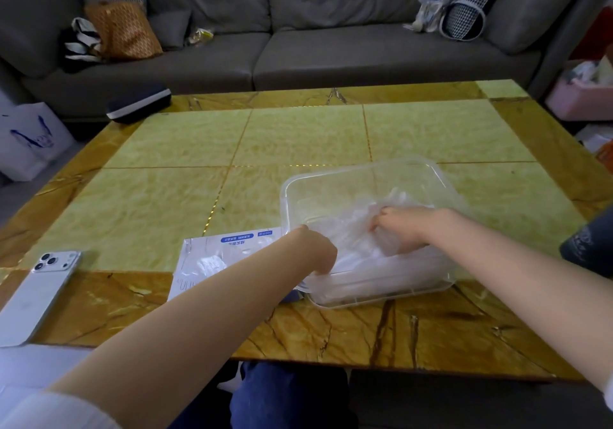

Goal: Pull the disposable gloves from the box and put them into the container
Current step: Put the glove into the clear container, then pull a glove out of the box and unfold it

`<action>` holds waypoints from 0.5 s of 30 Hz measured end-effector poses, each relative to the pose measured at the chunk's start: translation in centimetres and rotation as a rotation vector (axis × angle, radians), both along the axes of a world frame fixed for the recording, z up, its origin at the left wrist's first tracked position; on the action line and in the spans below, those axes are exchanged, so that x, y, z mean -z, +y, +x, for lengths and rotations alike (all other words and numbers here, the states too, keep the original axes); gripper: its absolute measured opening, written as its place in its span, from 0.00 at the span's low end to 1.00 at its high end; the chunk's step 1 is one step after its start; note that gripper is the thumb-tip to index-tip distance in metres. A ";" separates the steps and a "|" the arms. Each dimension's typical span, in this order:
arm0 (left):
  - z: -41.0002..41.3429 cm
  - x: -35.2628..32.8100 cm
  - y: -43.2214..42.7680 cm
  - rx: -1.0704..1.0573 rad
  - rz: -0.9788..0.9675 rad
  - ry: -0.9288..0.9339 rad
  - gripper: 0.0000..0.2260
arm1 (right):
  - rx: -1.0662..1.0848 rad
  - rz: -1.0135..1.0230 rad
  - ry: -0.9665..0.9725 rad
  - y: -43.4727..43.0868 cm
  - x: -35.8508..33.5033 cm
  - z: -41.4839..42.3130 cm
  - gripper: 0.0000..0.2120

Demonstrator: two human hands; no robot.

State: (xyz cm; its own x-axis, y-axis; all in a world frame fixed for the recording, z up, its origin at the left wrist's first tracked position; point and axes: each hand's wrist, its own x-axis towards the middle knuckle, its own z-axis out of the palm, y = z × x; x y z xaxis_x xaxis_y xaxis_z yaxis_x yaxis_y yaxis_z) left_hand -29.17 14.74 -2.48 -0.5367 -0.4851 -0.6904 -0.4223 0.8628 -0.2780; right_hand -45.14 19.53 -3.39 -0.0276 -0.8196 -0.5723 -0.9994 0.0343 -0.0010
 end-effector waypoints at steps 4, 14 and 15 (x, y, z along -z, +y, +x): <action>0.1 0.5 0.2 -0.104 0.025 -0.026 0.20 | -0.006 0.035 0.028 0.0 0.4 -0.5 0.35; 1.1 -3.2 0.4 -0.012 0.014 0.285 0.12 | 0.058 -0.171 0.008 0.9 -4.6 1.9 0.16; 1.5 -3.7 0.4 -0.007 -0.020 0.377 0.13 | 0.044 -0.262 0.030 1.0 -5.3 2.6 0.15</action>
